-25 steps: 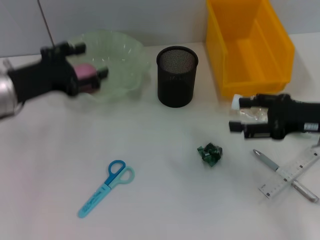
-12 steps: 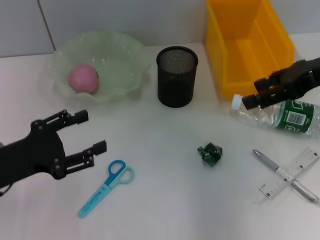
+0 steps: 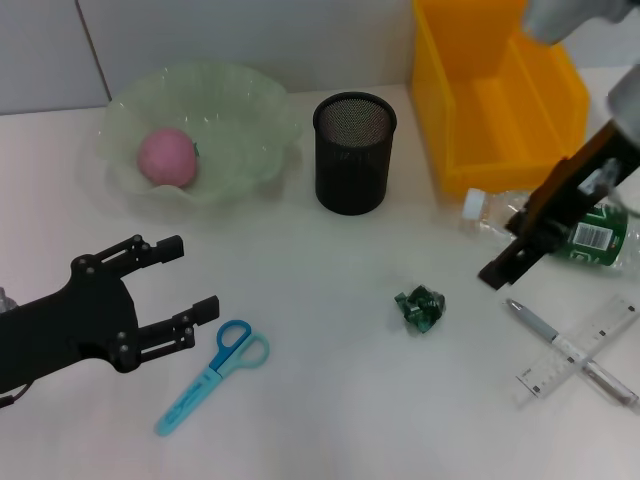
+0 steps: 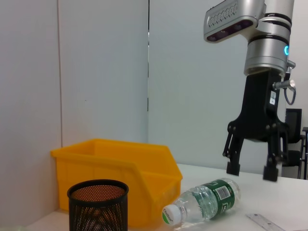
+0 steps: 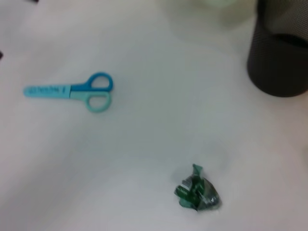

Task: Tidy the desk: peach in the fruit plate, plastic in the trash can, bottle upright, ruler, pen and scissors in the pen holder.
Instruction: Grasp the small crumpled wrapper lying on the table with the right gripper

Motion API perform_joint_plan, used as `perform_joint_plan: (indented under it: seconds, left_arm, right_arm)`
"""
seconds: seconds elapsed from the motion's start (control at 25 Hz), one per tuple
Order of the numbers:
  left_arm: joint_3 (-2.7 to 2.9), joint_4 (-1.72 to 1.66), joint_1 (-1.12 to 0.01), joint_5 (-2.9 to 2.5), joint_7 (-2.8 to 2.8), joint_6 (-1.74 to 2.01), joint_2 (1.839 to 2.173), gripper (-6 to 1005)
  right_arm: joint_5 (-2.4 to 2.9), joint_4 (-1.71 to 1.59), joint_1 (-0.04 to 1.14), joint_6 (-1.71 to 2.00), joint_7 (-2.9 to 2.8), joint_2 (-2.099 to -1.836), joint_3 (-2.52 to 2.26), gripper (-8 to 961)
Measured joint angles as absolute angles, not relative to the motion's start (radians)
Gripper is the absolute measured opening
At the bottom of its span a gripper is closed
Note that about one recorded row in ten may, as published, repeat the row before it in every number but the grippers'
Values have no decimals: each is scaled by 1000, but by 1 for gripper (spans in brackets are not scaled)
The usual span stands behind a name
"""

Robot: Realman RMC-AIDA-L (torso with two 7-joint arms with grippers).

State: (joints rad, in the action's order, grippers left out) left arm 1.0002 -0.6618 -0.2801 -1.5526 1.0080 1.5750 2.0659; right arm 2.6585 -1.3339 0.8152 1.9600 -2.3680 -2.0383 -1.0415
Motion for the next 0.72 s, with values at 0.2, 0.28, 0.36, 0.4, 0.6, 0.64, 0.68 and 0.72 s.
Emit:
perform_joint_plan:
  seconds: [0.2,0.28,0.36,0.4,0.6,0.64,0.68,0.72]
  left_arm:
    - [1000,-658,-283,-1553,1003,1574,2065,788]
    - [1000,-650,-285,-1553,999,1574,2065,788]
    - [1000,-635,-288,-1553,992,1574,2065,788]
    - [1000,-629,-291,-1553,988,1574,2064,788]
    - [1000,-622,-298,-1554,985,1573,2063,788]
    - [1000,-622,-299,-1554,985,1573,2063,788]
    - [1000,-622,-300,-1554,985,1573,2063,788]
    - [1000,-622,-302,-1554,985,1573,2063,788]
  right_arm:
    - [2705,-1361,803,1883,-2451,-2081,-1203,813]
    - [2703,-1341,801,1841,-2485,-2080,-1265,812]
    - [2703,-1317,802,1802,-2503,-2081,-1306,812]
    - [2703,-1301,803,1783,-2512,-2081,-1324,812]
    - [2703,-1202,831,1698,-2545,-2085,-1423,811]
    - [2703,-1173,840,1670,-2560,-2086,-1463,811]
    - [2703,-1173,840,1670,-2560,-2086,-1463,811]
    - [2703,-1163,841,1658,-2567,-2087,-1481,811]
